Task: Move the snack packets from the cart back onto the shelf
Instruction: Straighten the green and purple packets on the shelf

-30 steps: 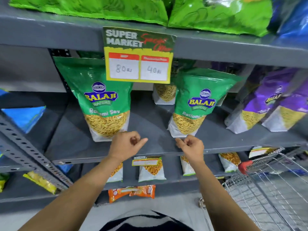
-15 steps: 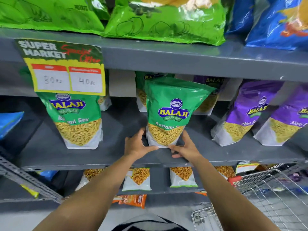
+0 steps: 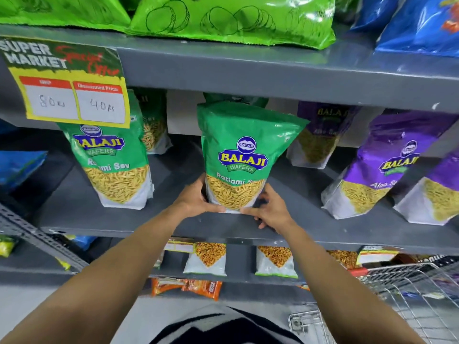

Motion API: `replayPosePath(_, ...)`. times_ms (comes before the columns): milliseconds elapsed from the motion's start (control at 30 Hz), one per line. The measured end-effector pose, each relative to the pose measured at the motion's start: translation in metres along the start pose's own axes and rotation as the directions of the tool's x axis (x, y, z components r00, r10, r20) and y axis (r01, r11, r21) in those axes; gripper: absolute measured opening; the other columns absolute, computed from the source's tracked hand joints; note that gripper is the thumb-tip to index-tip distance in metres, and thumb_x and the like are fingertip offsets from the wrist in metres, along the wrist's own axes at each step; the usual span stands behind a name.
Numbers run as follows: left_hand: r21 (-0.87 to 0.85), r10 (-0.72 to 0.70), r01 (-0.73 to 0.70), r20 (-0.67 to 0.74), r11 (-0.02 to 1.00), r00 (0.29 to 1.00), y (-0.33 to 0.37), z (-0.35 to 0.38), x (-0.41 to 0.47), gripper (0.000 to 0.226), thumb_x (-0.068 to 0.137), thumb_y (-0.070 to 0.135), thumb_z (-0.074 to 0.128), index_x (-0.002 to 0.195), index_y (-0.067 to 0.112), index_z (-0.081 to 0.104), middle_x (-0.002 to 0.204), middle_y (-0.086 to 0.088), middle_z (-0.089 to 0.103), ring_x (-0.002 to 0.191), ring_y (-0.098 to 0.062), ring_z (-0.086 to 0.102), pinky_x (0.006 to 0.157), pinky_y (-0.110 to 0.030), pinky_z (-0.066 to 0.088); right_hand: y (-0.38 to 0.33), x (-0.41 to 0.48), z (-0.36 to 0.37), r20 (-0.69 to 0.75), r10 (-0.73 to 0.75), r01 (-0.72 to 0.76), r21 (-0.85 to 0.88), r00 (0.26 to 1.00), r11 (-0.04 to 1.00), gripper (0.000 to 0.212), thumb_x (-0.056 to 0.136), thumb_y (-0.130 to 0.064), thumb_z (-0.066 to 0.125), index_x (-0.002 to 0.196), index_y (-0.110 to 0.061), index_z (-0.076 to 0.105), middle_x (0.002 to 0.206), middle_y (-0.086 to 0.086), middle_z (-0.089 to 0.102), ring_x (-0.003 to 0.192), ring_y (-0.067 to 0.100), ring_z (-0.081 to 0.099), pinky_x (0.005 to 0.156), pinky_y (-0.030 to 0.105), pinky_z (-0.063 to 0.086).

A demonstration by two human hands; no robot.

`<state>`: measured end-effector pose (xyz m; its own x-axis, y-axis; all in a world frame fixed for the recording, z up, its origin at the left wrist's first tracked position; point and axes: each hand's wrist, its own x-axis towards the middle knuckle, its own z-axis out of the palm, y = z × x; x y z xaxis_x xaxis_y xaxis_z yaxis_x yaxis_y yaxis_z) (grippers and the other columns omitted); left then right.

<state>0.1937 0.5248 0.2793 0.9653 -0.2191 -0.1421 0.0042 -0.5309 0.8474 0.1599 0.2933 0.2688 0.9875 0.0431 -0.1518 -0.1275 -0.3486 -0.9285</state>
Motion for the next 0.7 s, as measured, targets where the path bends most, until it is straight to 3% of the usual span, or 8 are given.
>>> replayPosePath(100, 0.019, 0.028, -0.028, 0.011, 0.999, 1.0, 0.007, -0.006, -0.002, 0.094, 0.049, 0.028, 0.093, 0.127, 0.032, 0.041, 0.117, 0.011, 0.06, 0.107, -0.01, 0.057, 0.091, -0.028, 0.046, -0.011, 0.007, -0.015, 0.012, -0.103, 0.103, -0.05, 0.995, 0.993, 0.073, 0.057, -0.028, 0.09, 0.118, -0.031, 0.051, 0.111, -0.013, 0.066, 0.089, 0.008, 0.065, 0.065, 0.021, 0.054)
replayPosePath(200, -0.072, 0.067, -0.068, -0.01, 0.995, 0.998, 0.014, -0.011, -0.002, 0.105, 0.045, 0.03, 0.093, 0.132, 0.037, 0.035, 0.13, 0.01, 0.057, 0.118, -0.009, 0.053, 0.103, -0.035, 0.043, -0.024, 0.015, -0.024, 0.043, -0.147, 0.143, 0.085, 0.988, 0.986, 0.075, 0.06, -0.012, 0.088, 0.122, -0.027, 0.05, 0.116, -0.017, 0.063, 0.108, -0.003, 0.057, 0.086, 0.021, 0.053)
replayPosePath(300, -0.17, 0.067, -0.066, -0.004, 0.983, 0.998, 0.009, -0.01, -0.001, 0.104, 0.035, 0.044, 0.094, 0.124, 0.043, 0.041, 0.127, 0.006, 0.061, 0.119, -0.016, 0.057, 0.101, -0.049, 0.047, -0.03, 0.017, -0.018, 0.111, -0.128, 0.117, 0.099, 0.986, 0.988, 0.069, 0.06, -0.006, 0.087, 0.116, -0.029, 0.054, 0.115, -0.009, 0.066, 0.111, 0.006, 0.058, 0.084, 0.019, 0.05)
replayPosePath(367, -0.189, 0.071, -0.07, -0.006, 0.979, 0.997, 0.003, -0.012, 0.0, 0.104, 0.033, 0.046, 0.094, 0.122, 0.044, 0.042, 0.126, 0.006, 0.062, 0.119, -0.016, 0.058, 0.1, -0.05, 0.047, -0.029, 0.017, -0.014, 0.099, -0.128, 0.118, 0.103, 0.987, 0.988, 0.066, 0.06, -0.007, 0.087, 0.111, -0.033, 0.054, 0.113, -0.01, 0.067, 0.109, 0.004, 0.058, 0.08, 0.014, 0.049)
replayPosePath(467, -0.223, 0.084, -0.084, -0.011, 0.971, 0.996, 0.008, -0.02, -0.002, 0.093, 0.045, 0.025, 0.094, 0.123, 0.037, 0.045, 0.126, 0.006, 0.061, 0.119, -0.014, 0.057, 0.102, -0.046, 0.047, -0.024, 0.016, -0.011, 0.094, -0.147, 0.136, 0.107, 0.985, 0.985, 0.066, 0.058, -0.012, 0.089, 0.108, -0.038, 0.056, 0.118, -0.006, 0.067, 0.113, 0.01, 0.058, 0.091, 0.027, 0.049)
replayPosePath(533, -0.283, 0.091, -0.083, 0.016, 0.955, 0.996, 0.007, -0.024, 0.0, 0.082, 0.055, 0.006, 0.088, 0.121, 0.032, 0.048, 0.122, 0.007, 0.062, 0.115, -0.012, 0.058, 0.1, -0.043, 0.048, -0.026, 0.018, -0.011, 0.098, -0.149, 0.139, 0.11, 0.984, 0.984, 0.066, 0.058, -0.012, 0.089, 0.109, -0.037, 0.056, 0.119, -0.005, 0.067, 0.115, 0.012, 0.057, 0.091, 0.028, 0.05)
replayPosePath(700, -0.316, 0.11, -0.098, 0.021, 0.944, 0.994, 0.006, -0.023, 0.005, 0.079, 0.059, 0.001, 0.085, 0.124, 0.025, 0.048, 0.115, 0.011, 0.064, 0.106, -0.005, 0.063, 0.087, -0.028, 0.055, -0.032, 0.022, -0.015, 0.124, -0.155, 0.14, 0.119, 0.98, 0.983, 0.063, 0.06, -0.008, 0.088, 0.113, -0.025, 0.058, 0.115, -0.005, 0.068, 0.112, 0.012, 0.06, 0.082, 0.021, 0.053)
